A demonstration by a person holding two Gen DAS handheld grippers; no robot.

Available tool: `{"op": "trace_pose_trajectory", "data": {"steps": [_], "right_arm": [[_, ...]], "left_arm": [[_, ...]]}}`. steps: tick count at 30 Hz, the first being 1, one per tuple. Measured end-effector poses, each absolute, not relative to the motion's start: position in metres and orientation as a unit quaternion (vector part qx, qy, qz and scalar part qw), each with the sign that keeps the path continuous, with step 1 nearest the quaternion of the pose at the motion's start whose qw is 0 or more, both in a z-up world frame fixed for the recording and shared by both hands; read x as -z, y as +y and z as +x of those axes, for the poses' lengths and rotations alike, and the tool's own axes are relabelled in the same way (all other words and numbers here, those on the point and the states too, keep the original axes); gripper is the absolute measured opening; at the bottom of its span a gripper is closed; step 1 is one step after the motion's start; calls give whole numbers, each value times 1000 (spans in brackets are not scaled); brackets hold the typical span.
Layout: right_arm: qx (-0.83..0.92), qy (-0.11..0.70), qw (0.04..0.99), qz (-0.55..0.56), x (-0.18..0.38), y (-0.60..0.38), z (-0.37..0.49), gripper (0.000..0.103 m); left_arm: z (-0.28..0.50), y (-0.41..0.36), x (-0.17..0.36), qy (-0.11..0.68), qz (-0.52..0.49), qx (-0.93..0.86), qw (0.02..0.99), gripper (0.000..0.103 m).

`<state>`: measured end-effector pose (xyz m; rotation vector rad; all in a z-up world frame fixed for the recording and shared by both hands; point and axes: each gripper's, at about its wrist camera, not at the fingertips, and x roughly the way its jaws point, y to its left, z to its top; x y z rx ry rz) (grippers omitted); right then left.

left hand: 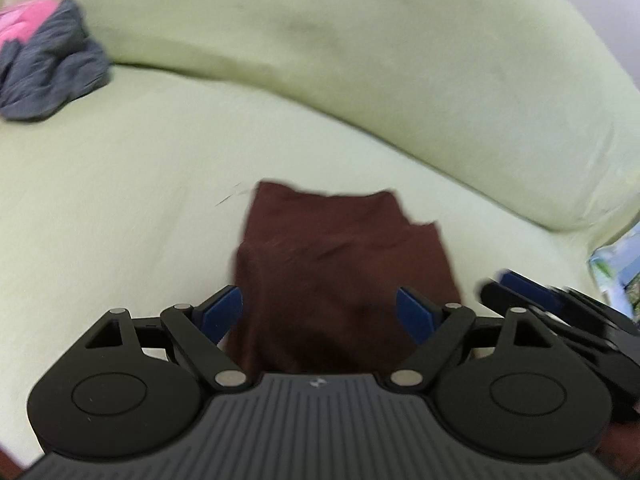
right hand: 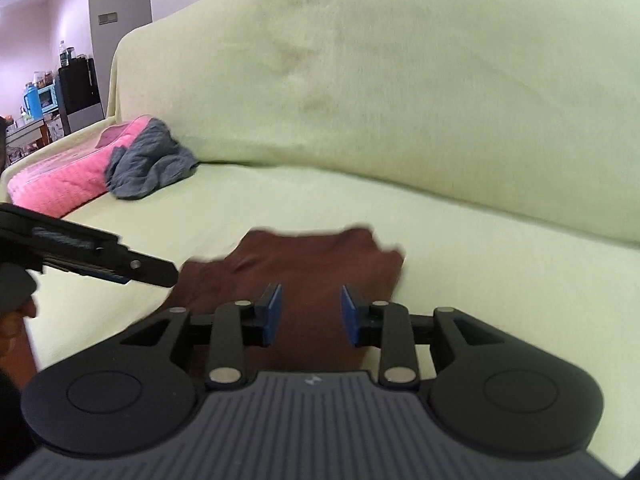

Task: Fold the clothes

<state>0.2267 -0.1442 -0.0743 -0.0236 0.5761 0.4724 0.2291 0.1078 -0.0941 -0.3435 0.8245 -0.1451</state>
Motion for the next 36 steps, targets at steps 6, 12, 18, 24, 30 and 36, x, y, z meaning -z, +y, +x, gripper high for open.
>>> {"op": "trace_pose_trajectory", "data": {"steps": [6, 12, 18, 24, 30, 36], "right_arm": [[-238, 314, 919, -8, 108, -147, 302, 22], [-232, 360, 903, -42, 146, -144, 313, 21], [-219, 329, 919, -5, 115, -157, 285, 21], [-225, 314, 922, 16, 92, -170, 226, 23], [-228, 378, 897, 12, 122, -175, 199, 27], [-243, 374, 894, 47, 103, -193, 216, 37]], "left_arm": [[271, 104, 128, 415, -172, 79, 890, 85], [271, 89, 138, 428, -113, 70, 894, 84], [264, 92, 114, 438, -109, 52, 891, 85], [242, 93, 92, 437, -106, 40, 892, 85], [220, 76, 145, 479, -63, 15, 875, 85], [200, 85, 119, 442, -74, 10, 894, 81]]}}
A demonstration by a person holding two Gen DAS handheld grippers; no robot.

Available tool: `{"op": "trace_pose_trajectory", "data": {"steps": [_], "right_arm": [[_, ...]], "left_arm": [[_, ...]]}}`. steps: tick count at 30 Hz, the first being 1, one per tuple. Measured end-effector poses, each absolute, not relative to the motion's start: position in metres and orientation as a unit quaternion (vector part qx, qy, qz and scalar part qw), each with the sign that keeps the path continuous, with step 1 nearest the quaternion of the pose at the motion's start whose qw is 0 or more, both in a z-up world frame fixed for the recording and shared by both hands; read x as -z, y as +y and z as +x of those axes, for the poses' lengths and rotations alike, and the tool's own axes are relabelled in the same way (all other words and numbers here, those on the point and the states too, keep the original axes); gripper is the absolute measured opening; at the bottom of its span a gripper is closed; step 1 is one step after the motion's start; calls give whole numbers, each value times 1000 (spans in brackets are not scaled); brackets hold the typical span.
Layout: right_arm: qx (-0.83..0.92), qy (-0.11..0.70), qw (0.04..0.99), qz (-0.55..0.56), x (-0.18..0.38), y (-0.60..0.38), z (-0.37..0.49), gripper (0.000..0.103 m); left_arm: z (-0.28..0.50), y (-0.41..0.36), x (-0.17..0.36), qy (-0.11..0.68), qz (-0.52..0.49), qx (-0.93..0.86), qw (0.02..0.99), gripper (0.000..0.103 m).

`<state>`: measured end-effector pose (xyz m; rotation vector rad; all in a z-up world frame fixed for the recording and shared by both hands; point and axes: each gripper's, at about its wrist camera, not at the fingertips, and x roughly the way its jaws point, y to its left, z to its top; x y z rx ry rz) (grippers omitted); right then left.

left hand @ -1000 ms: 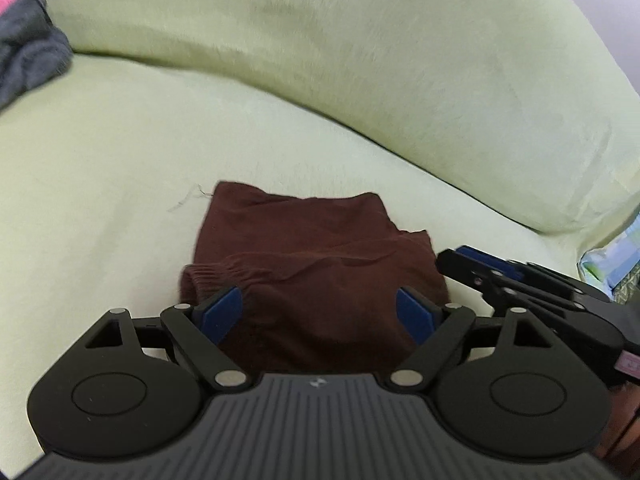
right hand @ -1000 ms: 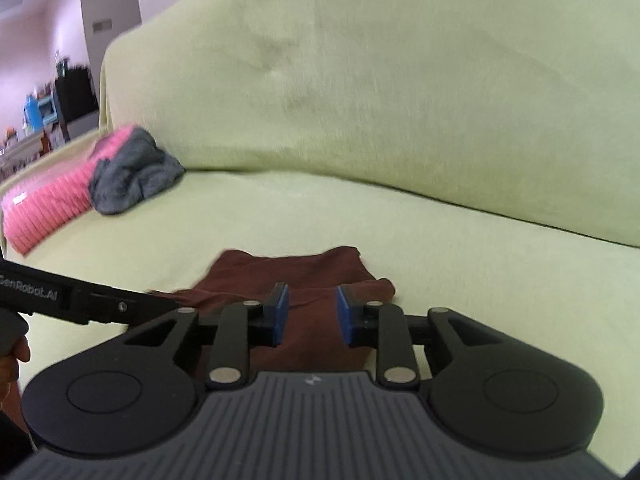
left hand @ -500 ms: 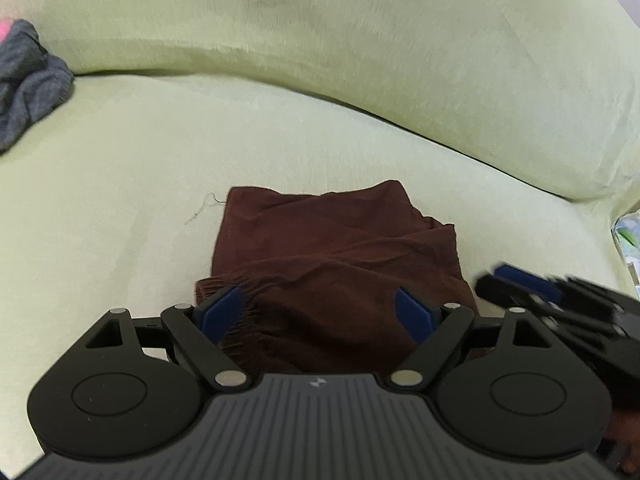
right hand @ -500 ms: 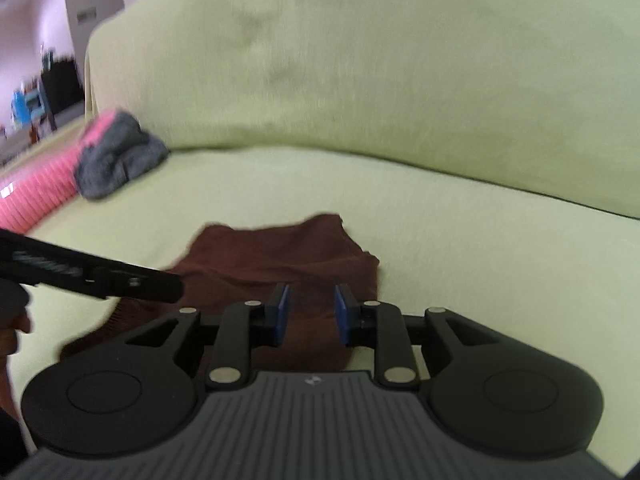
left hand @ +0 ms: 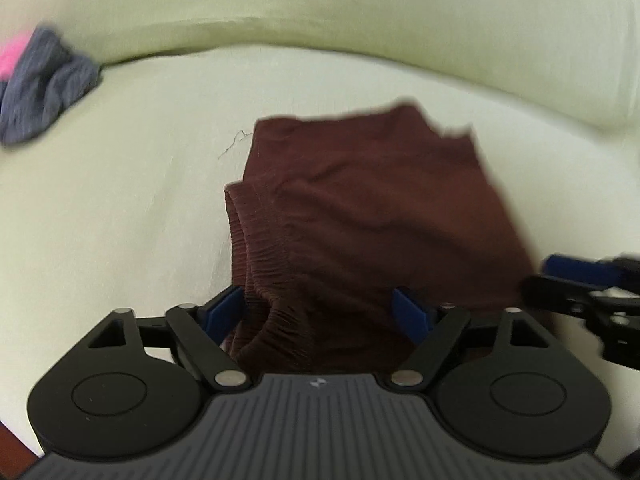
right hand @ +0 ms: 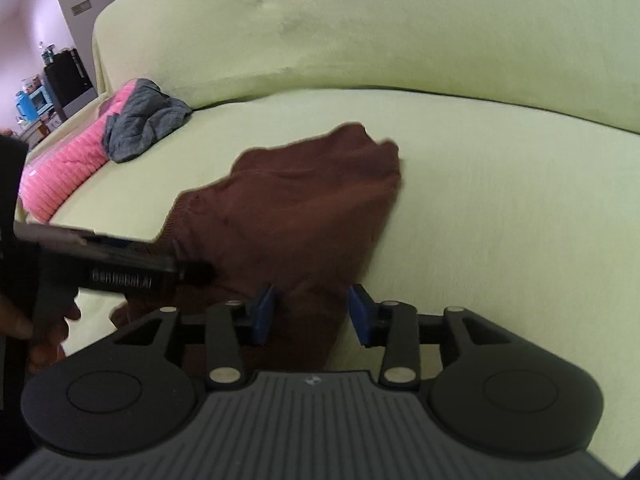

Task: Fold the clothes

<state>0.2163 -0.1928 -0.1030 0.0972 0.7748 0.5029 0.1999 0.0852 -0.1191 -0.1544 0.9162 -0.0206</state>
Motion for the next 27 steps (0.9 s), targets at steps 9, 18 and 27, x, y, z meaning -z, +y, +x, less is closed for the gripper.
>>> {"op": "trace_pose_trajectory", "data": {"steps": [9, 18, 27], "right_arm": [[-272, 419, 858, 120, 112, -226, 331, 65], [-323, 424, 826, 186, 153, -223, 379, 67], [-352, 412, 818, 195, 157, -212, 387, 84]], "left_arm": [[116, 103, 126, 459, -139, -47, 876, 83], [124, 92, 148, 464, -259, -50, 846, 82], [120, 99, 171, 388, -400, -95, 825, 96]]}}
